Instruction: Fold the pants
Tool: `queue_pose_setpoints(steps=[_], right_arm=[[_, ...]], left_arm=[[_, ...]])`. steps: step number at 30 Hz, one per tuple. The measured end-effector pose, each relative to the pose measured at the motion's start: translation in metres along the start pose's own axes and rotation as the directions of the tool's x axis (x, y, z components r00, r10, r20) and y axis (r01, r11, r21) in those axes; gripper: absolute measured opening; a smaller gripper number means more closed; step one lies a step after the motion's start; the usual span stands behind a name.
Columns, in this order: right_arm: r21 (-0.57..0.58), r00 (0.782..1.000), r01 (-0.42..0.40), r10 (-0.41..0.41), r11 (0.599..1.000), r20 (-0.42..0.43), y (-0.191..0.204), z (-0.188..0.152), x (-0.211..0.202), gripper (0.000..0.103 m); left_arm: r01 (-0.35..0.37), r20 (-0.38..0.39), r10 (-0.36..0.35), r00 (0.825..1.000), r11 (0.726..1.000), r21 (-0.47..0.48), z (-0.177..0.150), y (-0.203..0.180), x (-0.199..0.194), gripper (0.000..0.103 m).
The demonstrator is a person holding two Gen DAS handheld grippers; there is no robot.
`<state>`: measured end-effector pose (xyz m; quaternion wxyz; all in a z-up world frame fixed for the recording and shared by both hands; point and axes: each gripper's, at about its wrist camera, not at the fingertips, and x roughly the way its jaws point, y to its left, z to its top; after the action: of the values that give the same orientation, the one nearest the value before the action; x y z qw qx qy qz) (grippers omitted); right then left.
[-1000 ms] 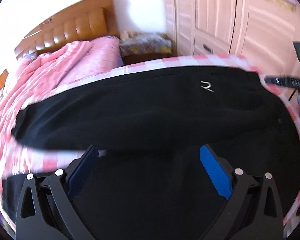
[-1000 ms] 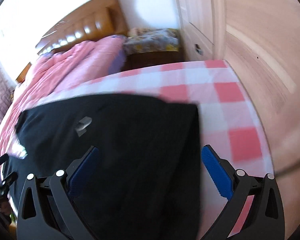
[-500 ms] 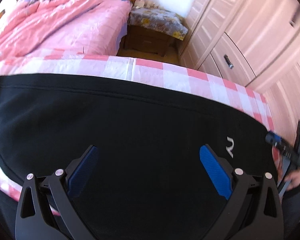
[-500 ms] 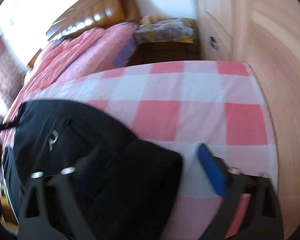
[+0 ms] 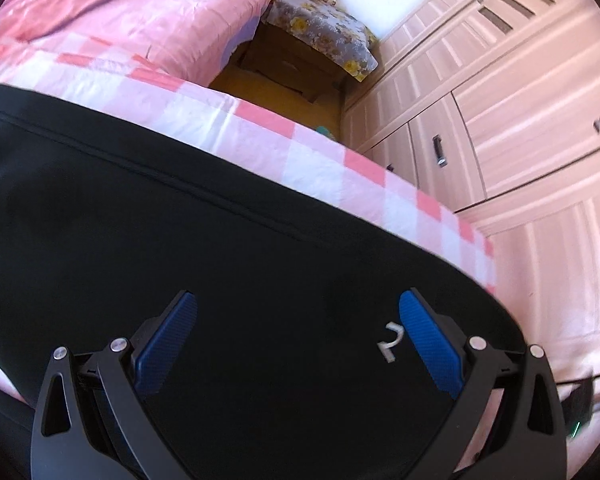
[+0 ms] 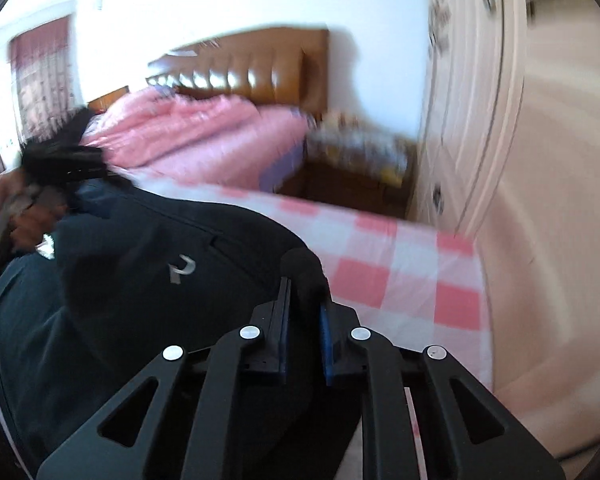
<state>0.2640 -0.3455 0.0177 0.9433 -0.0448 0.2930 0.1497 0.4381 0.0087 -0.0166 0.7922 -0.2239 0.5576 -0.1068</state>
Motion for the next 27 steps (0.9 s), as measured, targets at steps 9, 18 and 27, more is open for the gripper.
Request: queue_pose_setpoints(steps=[9, 18, 27], right_arm=[[-0.127, 0.967, -0.009, 0.041, 0.992, 0.253, 0.064, -0.048, -0.089, 0.014], [-0.091, 0.97, -0.025, 0.046, 0.996, 0.239, 0.065, -0.064, -0.094, 0.015], [0.015, 0.967, -0.076, 0.07, 0.997, 0.244, 0.04, -0.091, -0.124, 0.017]], left_arm=[[-0.022, 0.02, 0.026, 0.999, 0.985, -0.17, 0.029, 0.01, 0.0, 0.101], [-0.027, 0.032, 0.036, 0.999, 0.973, -0.229, 0.013, 0.057, -0.015, 0.009], [0.123, 0.375, -0.089, 0.923, 0.99, -0.068, -0.135, 0.064, -0.146, 0.009]])
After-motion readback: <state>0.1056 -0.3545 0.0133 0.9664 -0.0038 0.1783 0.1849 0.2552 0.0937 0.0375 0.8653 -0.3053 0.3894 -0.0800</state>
